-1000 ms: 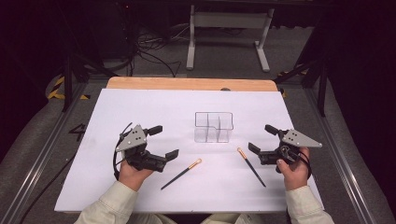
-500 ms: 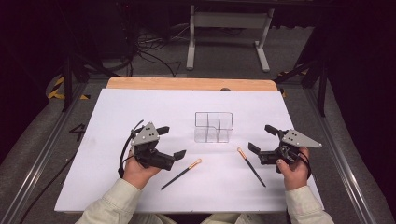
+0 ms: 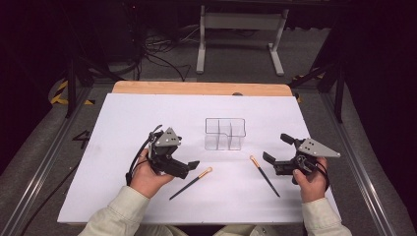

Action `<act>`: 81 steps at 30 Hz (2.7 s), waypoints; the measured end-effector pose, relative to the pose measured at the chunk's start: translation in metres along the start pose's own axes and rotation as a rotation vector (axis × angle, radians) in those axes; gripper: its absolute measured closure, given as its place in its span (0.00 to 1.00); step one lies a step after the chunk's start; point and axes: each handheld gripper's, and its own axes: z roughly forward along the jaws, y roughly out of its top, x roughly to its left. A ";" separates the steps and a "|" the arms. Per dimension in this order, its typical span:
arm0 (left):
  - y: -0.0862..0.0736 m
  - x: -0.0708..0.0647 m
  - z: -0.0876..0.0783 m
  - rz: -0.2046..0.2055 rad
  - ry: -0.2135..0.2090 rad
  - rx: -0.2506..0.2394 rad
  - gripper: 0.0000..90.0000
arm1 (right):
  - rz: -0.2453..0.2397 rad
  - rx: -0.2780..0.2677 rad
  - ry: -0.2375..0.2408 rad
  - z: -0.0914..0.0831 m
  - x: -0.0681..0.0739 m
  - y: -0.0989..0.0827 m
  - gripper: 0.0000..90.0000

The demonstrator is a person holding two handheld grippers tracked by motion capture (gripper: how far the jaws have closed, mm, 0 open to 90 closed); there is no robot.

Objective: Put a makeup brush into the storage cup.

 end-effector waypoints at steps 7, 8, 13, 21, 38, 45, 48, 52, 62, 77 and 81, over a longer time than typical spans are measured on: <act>0.002 0.002 0.009 -0.034 -0.039 0.068 0.05 | 0.003 0.007 -0.011 -0.006 -0.001 -0.002 0.01; 0.002 0.003 0.010 -0.038 -0.040 0.082 0.05 | 0.002 0.006 -0.012 -0.006 -0.001 -0.002 0.01; 0.001 0.005 0.016 -0.050 -0.049 0.141 0.05 | 0.006 0.011 -0.013 -0.007 -0.001 -0.003 0.01; -0.002 0.005 0.026 -0.058 -0.079 0.193 0.06 | 0.006 0.019 -0.010 -0.005 -0.001 -0.004 0.01; -0.008 0.000 0.045 -0.019 -0.098 0.324 0.11 | 0.009 0.028 -0.007 -0.004 -0.001 -0.005 0.01; -0.009 -0.002 0.049 -0.014 -0.095 0.344 0.13 | 0.007 0.032 -0.004 -0.003 -0.002 -0.006 0.01; -0.009 -0.002 0.050 -0.018 -0.092 0.356 0.17 | 0.006 0.033 -0.004 -0.003 -0.002 -0.006 0.01; -0.010 -0.003 0.053 -0.020 -0.089 0.374 0.21 | 0.009 0.033 -0.005 -0.003 -0.002 -0.006 0.01; -0.012 -0.005 0.057 -0.021 -0.103 0.394 0.34 | 0.014 0.036 -0.008 -0.004 -0.002 -0.006 0.01; -0.016 -0.007 0.067 -0.002 -0.139 0.477 0.62 | 0.014 0.037 -0.006 -0.003 -0.002 -0.007 0.01; -0.016 -0.008 0.068 0.010 -0.123 0.511 0.66 | 0.013 0.037 -0.007 -0.003 -0.002 -0.007 0.01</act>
